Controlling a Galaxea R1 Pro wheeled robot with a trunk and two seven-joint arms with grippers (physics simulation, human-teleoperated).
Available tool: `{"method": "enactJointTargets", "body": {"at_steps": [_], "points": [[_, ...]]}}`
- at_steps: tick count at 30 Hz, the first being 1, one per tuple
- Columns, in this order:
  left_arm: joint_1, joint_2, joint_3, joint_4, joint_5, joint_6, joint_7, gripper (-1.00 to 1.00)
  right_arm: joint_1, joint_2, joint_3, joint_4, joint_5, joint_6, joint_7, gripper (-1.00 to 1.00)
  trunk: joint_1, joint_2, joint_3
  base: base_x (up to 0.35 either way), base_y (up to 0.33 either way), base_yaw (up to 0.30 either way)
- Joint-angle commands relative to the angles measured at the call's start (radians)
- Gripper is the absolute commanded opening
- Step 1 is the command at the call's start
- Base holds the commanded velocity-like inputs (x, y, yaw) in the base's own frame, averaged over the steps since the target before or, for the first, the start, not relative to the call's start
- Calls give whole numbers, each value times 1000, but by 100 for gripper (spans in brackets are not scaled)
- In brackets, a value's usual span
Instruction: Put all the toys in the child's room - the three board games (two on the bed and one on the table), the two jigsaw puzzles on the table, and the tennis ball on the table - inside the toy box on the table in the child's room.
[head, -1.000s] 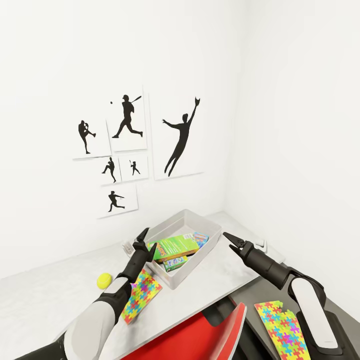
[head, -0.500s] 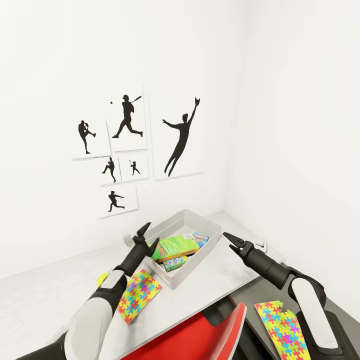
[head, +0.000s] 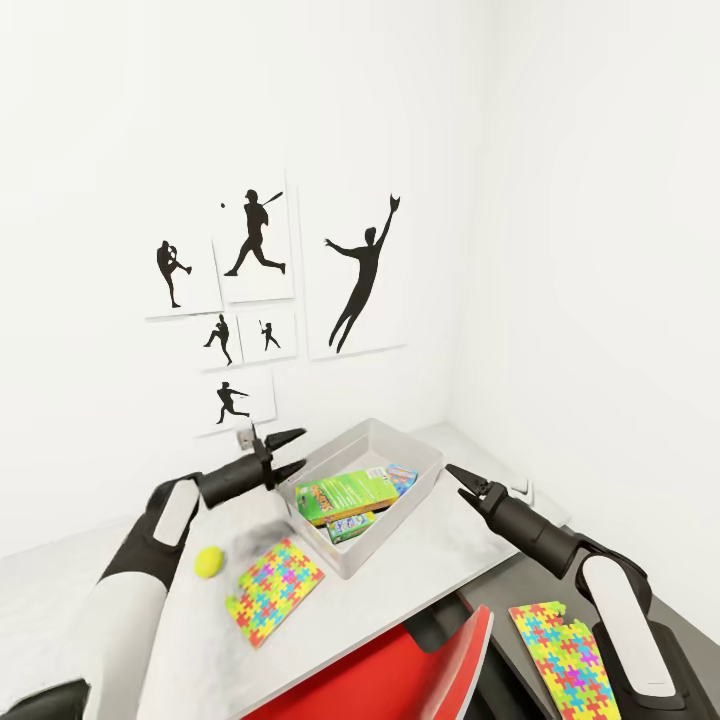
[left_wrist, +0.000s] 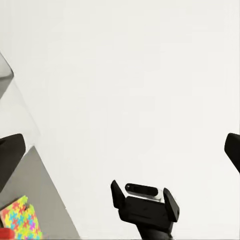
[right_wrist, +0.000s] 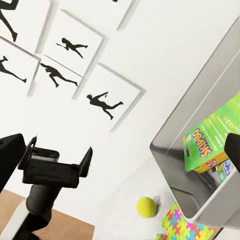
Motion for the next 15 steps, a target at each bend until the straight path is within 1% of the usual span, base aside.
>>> {"method": "enactJointTargets", "body": {"at_steps": [1,3,4,5,6,8,9,10,11,12,13,15], "points": [[-1,16,-18,-7,-6,5,-7,100,-1,0,-2,0,3,5,5,100,0,-2,-2,0,0,0],[-1,45,-54,-16,-3,8,-9,100,-1,-1,-2,-1,3,5,5,100,0,-2,-2,0,0,0],[-1,70,-86,-22,-1,9,-9,100,-1,-1,-2,-2,3,5,6,100,0,-2,-2,0,0,0],[-1,80,-101,-24,-1,10,-10,100,-1,0,-2,-3,3,5,6,100,0,-2,-2,0,0,0],[-1,94,-129,-27,0,11,-10,100,-1,0,-2,-3,3,5,6,100,0,-2,-2,0,0,0],[-1,105,-156,-29,0,12,-11,100,-1,1,-2,-4,3,5,6,100,0,-2,-2,0,0,0],[-1,114,-177,-30,-1,12,-11,100,-2,1,-2,-5,3,5,5,100,0,-2,-2,0,0,0],[-1,119,-185,-31,-2,13,-11,100,-2,1,-2,-5,3,5,5,100,0,-2,-2,0,0,0],[0,131,-196,-30,0,13,-11,100,-2,1,-3,-4,4,5,4,100,0,-2,-2,0,0,0],[1,137,-200,-29,1,12,-11,100,-1,0,-3,-4,4,5,4,100,0,-2,-2,0,0,0],[6,149,-204,-27,3,12,-11,100,-1,-1,-4,-3,4,5,4,100,0,-2,-2,0,0,0],[16,161,-206,-26,3,12,-11,100,-1,-3,-6,-3,4,5,4,100,0,-2,-2,0,0,0]]}}
